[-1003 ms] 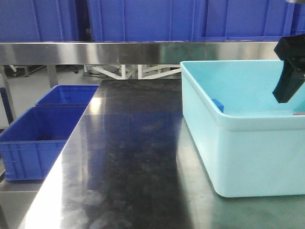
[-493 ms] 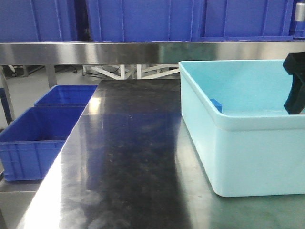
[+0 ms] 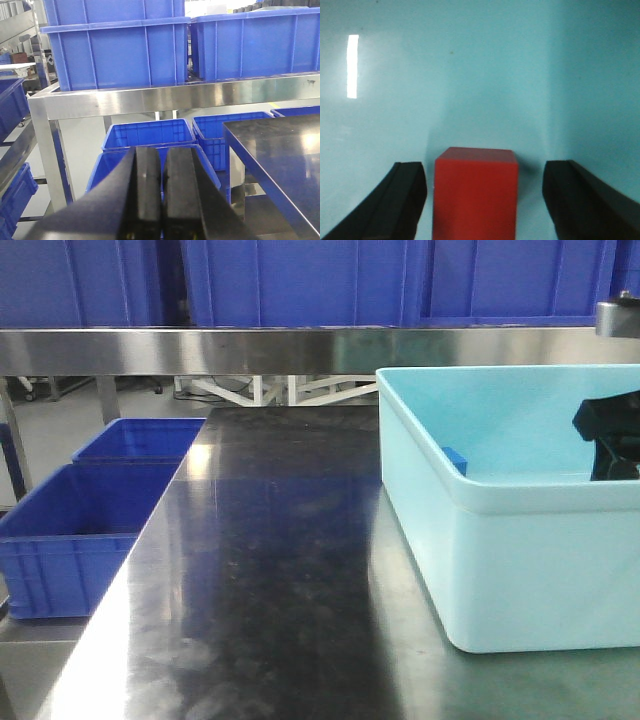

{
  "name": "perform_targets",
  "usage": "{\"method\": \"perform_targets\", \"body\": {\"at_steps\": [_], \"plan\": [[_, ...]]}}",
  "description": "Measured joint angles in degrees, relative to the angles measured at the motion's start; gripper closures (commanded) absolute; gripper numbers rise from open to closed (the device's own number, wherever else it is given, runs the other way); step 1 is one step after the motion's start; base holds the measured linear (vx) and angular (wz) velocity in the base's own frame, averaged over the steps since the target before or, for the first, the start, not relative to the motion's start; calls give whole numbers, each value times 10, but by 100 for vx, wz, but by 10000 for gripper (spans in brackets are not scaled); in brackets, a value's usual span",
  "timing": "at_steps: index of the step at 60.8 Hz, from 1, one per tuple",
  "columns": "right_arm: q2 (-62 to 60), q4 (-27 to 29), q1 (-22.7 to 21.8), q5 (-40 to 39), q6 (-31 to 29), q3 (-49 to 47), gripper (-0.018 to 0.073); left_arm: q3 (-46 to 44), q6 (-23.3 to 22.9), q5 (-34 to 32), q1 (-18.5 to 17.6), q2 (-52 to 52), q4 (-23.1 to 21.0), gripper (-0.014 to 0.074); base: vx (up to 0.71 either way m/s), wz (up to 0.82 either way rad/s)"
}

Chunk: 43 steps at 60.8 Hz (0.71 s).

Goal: Pick red cube and place on left shelf
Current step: 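Close the right gripper on the red cube inside the bin, then lift the red cube out of the bin with the right gripper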

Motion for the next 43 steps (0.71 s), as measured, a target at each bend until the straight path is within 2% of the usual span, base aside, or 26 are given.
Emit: {"method": "perform_targets", "body": {"at_steps": [3,8,18,23,43], "plan": [[4,0,0,-1,0,-1,-2,0,0,0,0,0,0,491,0,0],[9,0,0,-1,0,-1,116,0,0,0,0,0,0,491,0,0],[9,0,4,-6,0,-1,519,0,0,0,0,0,0,491,0,0],[-4,0,11,-9,0,-1,482,0,0,0,0,0,0,491,0,0],[-174,0,50,-74,0,-1,510,0,0,0,0,0,0,491,0,0]]}}
